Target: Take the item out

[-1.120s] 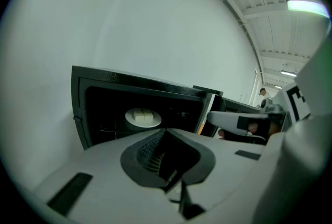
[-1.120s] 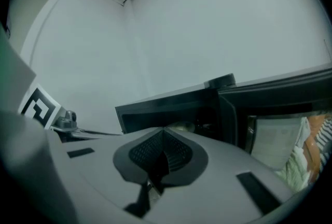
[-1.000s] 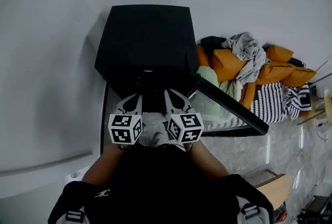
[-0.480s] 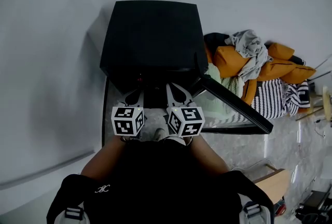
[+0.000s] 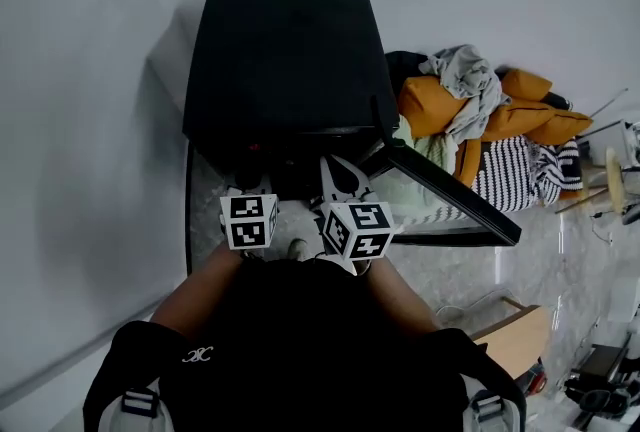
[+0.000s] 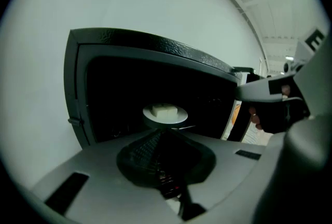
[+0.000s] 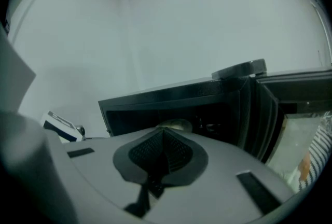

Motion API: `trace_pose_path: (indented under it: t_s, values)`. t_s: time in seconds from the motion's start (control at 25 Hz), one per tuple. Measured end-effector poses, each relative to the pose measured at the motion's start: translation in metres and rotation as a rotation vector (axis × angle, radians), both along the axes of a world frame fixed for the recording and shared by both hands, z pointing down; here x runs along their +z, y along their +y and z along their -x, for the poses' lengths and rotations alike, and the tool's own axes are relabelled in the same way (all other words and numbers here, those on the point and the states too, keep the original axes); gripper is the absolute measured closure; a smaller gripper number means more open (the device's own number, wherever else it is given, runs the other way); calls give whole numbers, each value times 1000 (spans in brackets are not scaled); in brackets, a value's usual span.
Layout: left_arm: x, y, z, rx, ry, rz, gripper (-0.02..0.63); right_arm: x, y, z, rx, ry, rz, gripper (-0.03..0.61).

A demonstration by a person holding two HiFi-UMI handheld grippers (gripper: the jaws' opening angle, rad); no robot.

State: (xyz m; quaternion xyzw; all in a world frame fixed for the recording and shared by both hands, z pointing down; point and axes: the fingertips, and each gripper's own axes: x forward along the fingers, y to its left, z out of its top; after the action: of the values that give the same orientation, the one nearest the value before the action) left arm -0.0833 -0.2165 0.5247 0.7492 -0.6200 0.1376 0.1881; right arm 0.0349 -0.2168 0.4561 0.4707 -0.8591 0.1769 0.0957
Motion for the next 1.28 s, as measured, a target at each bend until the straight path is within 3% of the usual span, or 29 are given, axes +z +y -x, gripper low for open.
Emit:
trace_pose_path:
  t_s: [0.08, 0.16, 0.24, 0.28, 0.44, 0.6, 0.68, 0.72, 0.96, 1.28]
  values:
    - [5, -4, 1, 16, -64, -16, 600, 1, -1, 0, 8, 6, 0, 571]
    - [12, -7, 1, 27, -86, -9, 552, 2, -1, -1, 15, 11, 1, 571]
    - [21, -10, 2, 25, -59, 16, 530, 1, -2, -2, 21, 14, 2, 571]
    - [26, -11, 3, 15, -2, 34, 520, 1, -2, -2, 23, 16, 2, 571]
    - [40, -15, 6, -79, 457, 140, 520, 4, -2, -5, 32, 29, 6, 571]
    - [40, -23, 13, -193, 882, 123, 518, 5, -1, -7, 39, 42, 12, 571]
    - [44, -27, 19, -252, 1054, 124, 500, 6, -1, -6, 39, 45, 19, 571]
    - [46, -28, 21, -268, 1097, 127, 497, 7, 0, -5, 38, 46, 24, 571]
    - [51, -36, 28, -300, 1183, 125, 497, 7, 6, -8, 45, 62, 30, 571]
    - [57, -50, 28, -306, 1198, 132, 499, 10, 6, -18, 80, 71, 38, 571]
